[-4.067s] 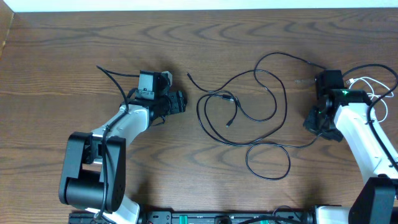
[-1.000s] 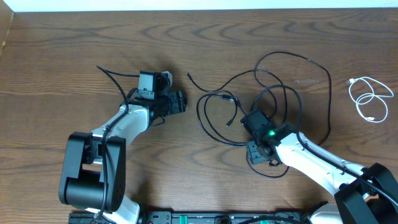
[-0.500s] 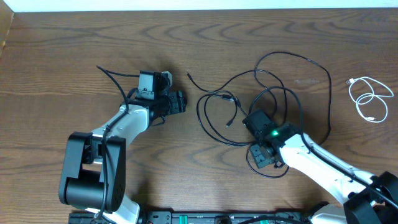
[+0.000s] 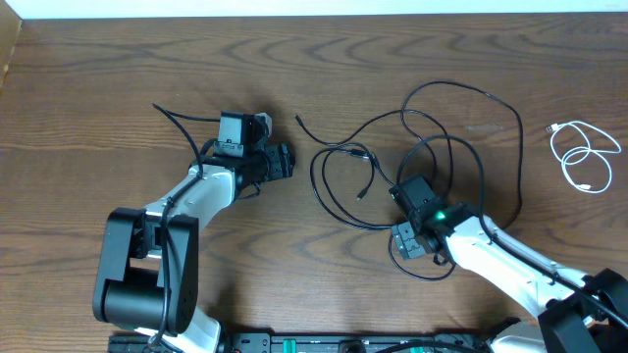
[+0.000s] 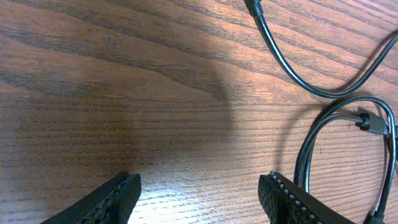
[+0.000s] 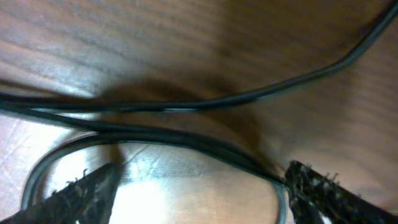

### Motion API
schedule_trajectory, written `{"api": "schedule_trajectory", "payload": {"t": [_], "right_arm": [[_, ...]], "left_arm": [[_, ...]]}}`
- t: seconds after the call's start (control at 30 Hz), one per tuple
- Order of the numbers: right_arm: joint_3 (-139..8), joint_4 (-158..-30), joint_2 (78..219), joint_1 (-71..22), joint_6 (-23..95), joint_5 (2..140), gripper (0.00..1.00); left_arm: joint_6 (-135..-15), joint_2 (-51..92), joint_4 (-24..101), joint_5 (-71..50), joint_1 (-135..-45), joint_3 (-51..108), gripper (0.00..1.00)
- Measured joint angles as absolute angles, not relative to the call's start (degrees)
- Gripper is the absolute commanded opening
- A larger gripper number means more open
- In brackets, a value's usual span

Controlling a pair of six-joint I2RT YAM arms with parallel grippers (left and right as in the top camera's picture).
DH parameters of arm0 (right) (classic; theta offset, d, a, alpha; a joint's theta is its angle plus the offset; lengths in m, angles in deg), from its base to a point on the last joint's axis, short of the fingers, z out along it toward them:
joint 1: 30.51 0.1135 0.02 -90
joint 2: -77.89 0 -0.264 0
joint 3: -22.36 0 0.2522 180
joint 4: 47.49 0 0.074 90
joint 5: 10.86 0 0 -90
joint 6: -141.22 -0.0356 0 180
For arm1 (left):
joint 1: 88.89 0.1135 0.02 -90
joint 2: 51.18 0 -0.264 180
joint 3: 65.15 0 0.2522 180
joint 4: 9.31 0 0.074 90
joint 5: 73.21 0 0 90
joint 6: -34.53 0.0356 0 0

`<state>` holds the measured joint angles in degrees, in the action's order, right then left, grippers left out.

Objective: Untangle cables

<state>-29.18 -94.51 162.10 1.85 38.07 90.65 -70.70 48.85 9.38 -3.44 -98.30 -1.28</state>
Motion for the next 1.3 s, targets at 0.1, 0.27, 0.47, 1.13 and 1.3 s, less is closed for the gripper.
{"api": "schedule_trajectory", "payload": {"t": [0.1,0.27,0.47,1.13,1.3], "right_arm": [[-27.06,-91.25,160.70,1.59,38.05,90.15,0.79],[-25.10,-88.10,159.65,1.50,38.16,87.48,0.53],[-24.79,-87.77,159.67,1.50,38.22,84.62,0.10],[-24.77,-87.84,159.67,1.53,38.49,83.98,0.01],[-24.77,-87.82,159.67,1.55,38.49,83.98,0.01]], "left_arm": [[-70.70,48.85,9.38,-3.44,-98.27,-1.28,0.67],[-70.70,48.85,9.38,-3.44,-98.30,-1.28,0.67],[-70.70,48.85,9.40,-3.44,-98.30,-1.28,0.67],[-70.87,48.81,8.94,-3.44,-98.27,-1.28,0.98],[-70.87,48.81,8.94,-3.44,-98.30,-1.28,0.98]]}}
